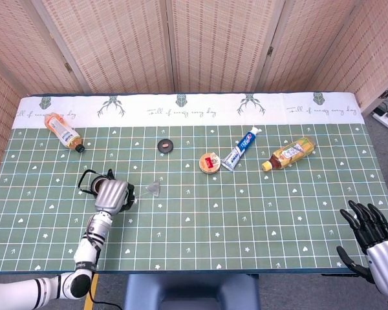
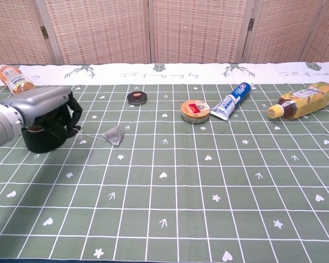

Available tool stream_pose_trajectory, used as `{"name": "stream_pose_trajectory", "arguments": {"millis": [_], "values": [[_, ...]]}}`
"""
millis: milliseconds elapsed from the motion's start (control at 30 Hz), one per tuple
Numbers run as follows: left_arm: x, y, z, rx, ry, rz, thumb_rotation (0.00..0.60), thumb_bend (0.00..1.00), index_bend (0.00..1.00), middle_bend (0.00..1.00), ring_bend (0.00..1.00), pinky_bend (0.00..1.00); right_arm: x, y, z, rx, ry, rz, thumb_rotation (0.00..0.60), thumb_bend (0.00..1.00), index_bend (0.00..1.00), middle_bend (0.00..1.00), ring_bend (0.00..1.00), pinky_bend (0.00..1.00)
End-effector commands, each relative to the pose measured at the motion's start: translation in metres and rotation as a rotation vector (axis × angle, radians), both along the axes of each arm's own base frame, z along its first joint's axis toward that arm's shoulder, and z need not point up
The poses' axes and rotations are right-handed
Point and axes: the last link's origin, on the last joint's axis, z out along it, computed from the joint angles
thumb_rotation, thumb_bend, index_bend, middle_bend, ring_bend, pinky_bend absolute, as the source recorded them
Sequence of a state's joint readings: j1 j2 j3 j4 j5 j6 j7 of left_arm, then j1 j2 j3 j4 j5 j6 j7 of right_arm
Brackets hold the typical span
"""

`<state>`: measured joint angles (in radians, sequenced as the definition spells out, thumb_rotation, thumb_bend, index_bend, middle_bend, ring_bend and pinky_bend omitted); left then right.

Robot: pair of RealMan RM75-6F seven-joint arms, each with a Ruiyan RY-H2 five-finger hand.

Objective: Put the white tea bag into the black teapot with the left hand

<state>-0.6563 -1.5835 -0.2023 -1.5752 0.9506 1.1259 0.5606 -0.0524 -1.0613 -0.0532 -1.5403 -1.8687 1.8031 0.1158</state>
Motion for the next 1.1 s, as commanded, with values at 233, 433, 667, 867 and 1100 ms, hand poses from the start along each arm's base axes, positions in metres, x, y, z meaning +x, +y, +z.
{"name": "stream_pose_trajectory", "arguments": {"millis": [233,433,667,867,1100], "values": [[0.046,0.016,0.071,0.125,-0.013,-0.045,0.600,0.51,0.77,1.00,1.00,1.00,0.000,-0.003,-0.002,0.014,0.006,-0.005,0.600,0.36,0.00,0.00,0.00,0.00],[0.052,0.027,0.088,0.124,0.012,-0.014,0.600,0.51,0.75,1.00,1.00,1.00,0.000,-0.003,-0.002,0.011,0.005,-0.005,0.600,0.37,0.00,0.00,0.00,0.00],[0.046,0.037,0.118,0.180,0.056,0.003,0.600,0.51,0.74,1.00,1.00,1.00,-0.001,-0.009,-0.003,0.012,0.019,-0.018,0.600,0.36,0.00,0.00,0.00,0.00],[0.025,0.040,0.135,0.189,0.045,0.047,0.600,0.51,0.74,1.00,1.00,1.00,0.000,-0.014,-0.006,0.009,0.032,-0.038,0.600,0.37,0.00,0.00,0.00,0.00],[0.002,0.044,0.134,0.163,0.035,0.081,0.600,0.51,0.74,1.00,1.00,1.00,-0.001,-0.016,-0.006,-0.005,0.032,-0.054,0.600,0.36,0.00,0.00,0.00,0.00]]}}
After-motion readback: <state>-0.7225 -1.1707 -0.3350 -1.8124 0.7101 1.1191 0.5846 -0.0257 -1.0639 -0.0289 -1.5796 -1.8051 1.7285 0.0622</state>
